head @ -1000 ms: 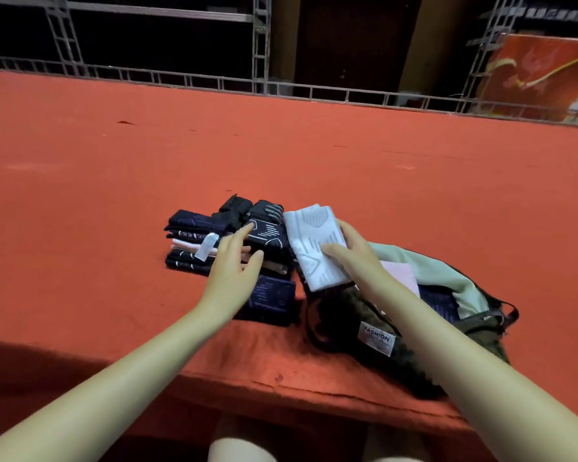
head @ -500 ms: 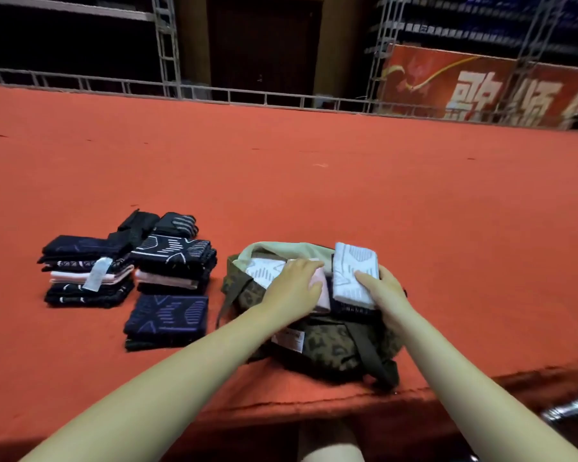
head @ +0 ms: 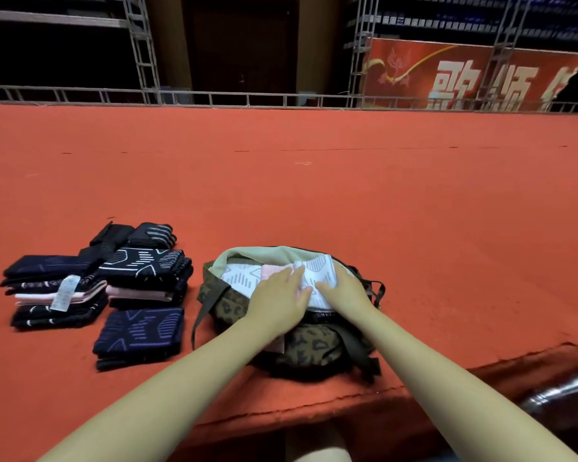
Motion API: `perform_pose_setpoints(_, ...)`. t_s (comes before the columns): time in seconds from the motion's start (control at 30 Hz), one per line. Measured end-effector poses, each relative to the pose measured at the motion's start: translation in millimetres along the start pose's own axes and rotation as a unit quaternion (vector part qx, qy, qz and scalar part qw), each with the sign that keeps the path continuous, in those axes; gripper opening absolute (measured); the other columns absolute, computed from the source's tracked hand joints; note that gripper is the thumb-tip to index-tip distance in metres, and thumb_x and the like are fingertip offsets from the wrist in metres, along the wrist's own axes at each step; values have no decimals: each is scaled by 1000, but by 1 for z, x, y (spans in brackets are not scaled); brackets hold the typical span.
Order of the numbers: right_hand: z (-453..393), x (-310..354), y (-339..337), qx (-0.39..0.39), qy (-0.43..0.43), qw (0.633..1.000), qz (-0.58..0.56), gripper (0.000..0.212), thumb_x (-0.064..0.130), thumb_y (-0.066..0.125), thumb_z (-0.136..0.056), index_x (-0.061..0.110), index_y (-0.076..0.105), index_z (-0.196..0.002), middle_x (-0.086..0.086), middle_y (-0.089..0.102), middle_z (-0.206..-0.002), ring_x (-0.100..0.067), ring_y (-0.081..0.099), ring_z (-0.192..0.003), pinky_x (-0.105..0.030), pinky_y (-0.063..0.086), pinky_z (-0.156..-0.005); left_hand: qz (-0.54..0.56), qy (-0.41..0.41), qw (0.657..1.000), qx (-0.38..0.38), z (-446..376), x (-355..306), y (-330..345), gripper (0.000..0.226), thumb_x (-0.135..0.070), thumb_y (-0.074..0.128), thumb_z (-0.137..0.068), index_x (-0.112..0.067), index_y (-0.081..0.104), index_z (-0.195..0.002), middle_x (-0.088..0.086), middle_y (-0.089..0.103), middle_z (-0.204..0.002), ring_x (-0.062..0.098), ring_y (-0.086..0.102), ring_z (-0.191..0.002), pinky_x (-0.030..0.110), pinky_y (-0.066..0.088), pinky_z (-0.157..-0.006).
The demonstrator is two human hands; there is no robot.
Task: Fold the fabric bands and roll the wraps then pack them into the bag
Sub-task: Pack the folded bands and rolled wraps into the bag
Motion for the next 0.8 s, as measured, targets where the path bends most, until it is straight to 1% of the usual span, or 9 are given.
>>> perform_pose_setpoints(0.1,11,-1,-19,34,-65,997,23,41,27,39,-98,17,42,-138,-4,55,-133,-21,51,-120,-25,38,-92,-11,65,996,52,-2,-18,6,53,-39,31,-99,-25,21,-149,-3,17,-157,12,12,-145,34,23,-111)
perform_pose_setpoints(0.23,46,-21,-49,82,-129,982,114,45,31,42,-97,24,39,-141,4,68,-107,-16,61,-99,-34,45,-86,-23,64,993,101,-7,-16,12,51,-41,28,-100,-26,23,-149,-6,18,-157,8,13,-144,33,20,-111)
perform_pose_setpoints(0.3,62,-25,-57,78,-130,986,69,39,34,50,-90,26,55,-128,12,66,-83,-9,61,-82,-34,48,-81,-32,64,991,114,-11,-16,13,51,-42,28,-100,-26,23,-148,-5,21,-156,10,16,-143,35,21,-111)
perform_pose_setpoints(0.4,73,-16,-66,43,-126,990,-56,11,32,58,-85,29,68,-87,4,67,-73,-14,61,-71,-34,46,-72,-24,48,990,134,-18,-18,14,53,-42,32,-98,-28,22,-148,-4,26,-154,14,20,-141,37,22,-109)
perform_pose_setpoints(0.5,70,-13,-67,38,-116,992,-7,4,29,63,-86,30,65,-83,5,59,-61,-9,53,-60,-33,41,-63,-8,55,985,161,-20,-20,12,53,-41,35,-96,-34,23,-148,-3,29,-152,18,22,-138,39,23,-109)
perform_pose_setpoints(0.57,61,-19,-64,2,-99,993,69,13,31,63,-86,29,65,-99,9,61,-73,-8,55,-74,-31,42,-70,-14,67,982,178,-17,-18,9,50,-40,35,-97,-38,25,-146,-3,28,-152,19,21,-138,39,22,-110)
perform_pose_setpoints(0.67,41,-34,-59,-69,-54,987,136,39,37,54,-88,23,57,-125,1,58,-111,-20,45,-113,-37,39,-93,-30,81,979,185,-11,-13,9,47,-38,31,-99,-39,27,-146,-1,24,-154,19,19,-139,37,20,-111)
perform_pose_setpoints(0.73,29,-41,-55,-23,21,995,99,45,36,50,-93,21,48,-136,-1,54,-128,-23,42,-124,-37,36,-100,-35,83,979,182,-8,-15,10,46,-38,29,-100,-39,25,-146,0,23,-155,19,17,-141,36,17,-112)
perform_pose_setpoints(0.8,22,-44,-49,29,48,998,37,36,29,51,-94,18,56,-128,-2,60,-124,-21,52,-117,-30,40,-92,-45,86,979,180,-8,-15,13,47,-38,26,-101,-38,22,-147,0,20,-156,18,14,-143,35,14,-114)
Point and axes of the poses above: each hand's wrist, its own z-axis away from the middle knuckle, its own y-axis out of the palm, x = y × z, the point moved 2 cm from there along -z, towards the middle knuckle
